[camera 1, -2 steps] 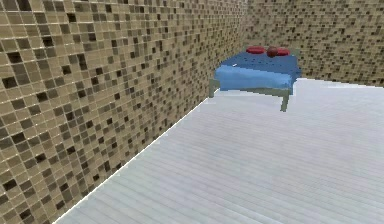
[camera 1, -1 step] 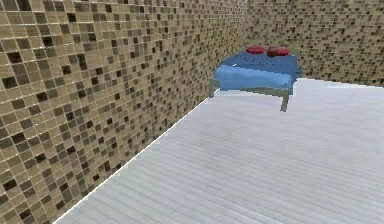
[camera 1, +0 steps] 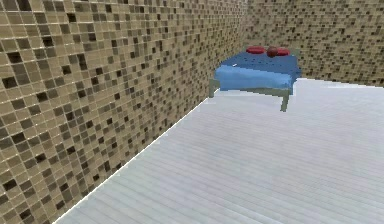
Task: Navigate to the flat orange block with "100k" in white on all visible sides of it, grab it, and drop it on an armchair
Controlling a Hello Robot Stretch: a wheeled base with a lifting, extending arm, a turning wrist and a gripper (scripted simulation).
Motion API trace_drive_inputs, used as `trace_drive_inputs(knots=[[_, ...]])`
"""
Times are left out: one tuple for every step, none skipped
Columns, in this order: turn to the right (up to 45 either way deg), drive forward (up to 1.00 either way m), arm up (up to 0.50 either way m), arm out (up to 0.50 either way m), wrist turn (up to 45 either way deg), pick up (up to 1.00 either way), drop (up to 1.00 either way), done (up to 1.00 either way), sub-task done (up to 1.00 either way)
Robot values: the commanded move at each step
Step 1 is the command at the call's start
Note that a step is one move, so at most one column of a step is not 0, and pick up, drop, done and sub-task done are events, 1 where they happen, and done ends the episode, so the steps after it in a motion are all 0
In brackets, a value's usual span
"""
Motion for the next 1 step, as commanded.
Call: trace_drive_inputs(knots=[[0.0, 0.00, 0.00, 0.00, -45.0, 0.00, 0.00, 0.00, 0.00]])
